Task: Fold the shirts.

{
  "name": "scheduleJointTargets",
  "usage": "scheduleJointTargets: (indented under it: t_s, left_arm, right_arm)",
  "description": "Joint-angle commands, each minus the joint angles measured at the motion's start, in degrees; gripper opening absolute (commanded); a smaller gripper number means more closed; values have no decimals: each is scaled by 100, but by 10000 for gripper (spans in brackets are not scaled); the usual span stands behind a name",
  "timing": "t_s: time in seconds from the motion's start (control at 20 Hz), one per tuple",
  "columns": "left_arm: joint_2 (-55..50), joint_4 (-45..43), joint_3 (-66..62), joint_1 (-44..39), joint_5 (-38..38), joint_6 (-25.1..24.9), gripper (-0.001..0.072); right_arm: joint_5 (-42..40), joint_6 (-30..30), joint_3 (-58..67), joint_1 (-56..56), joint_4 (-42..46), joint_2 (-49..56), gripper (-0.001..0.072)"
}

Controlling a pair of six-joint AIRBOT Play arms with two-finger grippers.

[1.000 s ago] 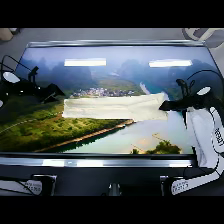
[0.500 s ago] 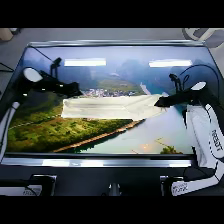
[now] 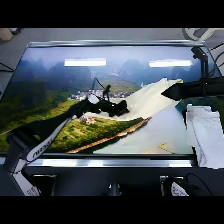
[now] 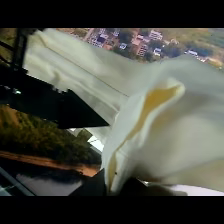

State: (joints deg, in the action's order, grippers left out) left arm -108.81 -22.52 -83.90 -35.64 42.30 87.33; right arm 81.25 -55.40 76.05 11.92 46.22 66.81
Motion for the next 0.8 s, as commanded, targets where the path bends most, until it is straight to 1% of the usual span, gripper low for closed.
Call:
scheduleJointTargets:
  t_s: [0.0, 0.1, 0.15, 0.2, 0.25, 0.3, 0.4, 0.55, 0.6, 0.65, 0.75]
  left_arm:
    - [-544, 1838, -22, -765, -570, -619, 26]
    - [-710, 2146, -22, -883, -428, -664, 25]
    - [-710, 2151, -22, -835, -330, -914, 24]
    - [-629, 2142, -20, -734, -254, -1394, 23]
    - [-457, 1985, -17, -566, -203, -1641, 22]
    - [-223, 1650, -17, -369, -210, -1626, 22]
    - [396, 649, -17, 175, -201, -1521, 22]
    - [1493, -1104, -17, 1207, -66, -831, 22]
    - [1860, -1491, -17, 1537, 15, -721, 22]
    - [2258, -1773, -17, 1869, 122, -713, 22]
    - [3001, -2024, -17, 2404, 321, -715, 23]
  right_arm:
    - [654, -308, 7, 0, -35, -702, 23]
    - [750, -313, 7, 0, 66, -907, 23]
    - [688, -317, 7, 0, 208, -955, 23]
    - [616, -380, 4, 0, 328, -946, 23]
    - [490, -417, 0, 0, 433, -903, 22]
    - [348, -420, 0, 0, 439, -813, 22]
    - [24, -417, 0, -149, 466, -492, 22]
    - [-551, -415, 0, -1082, 457, 278, 22]
    - [-846, -415, 0, -1530, 450, 597, 23]
    - [-1172, -415, 0, -1932, 437, 914, 23]
    - [-1958, -417, 2, -2673, 282, 1633, 24]
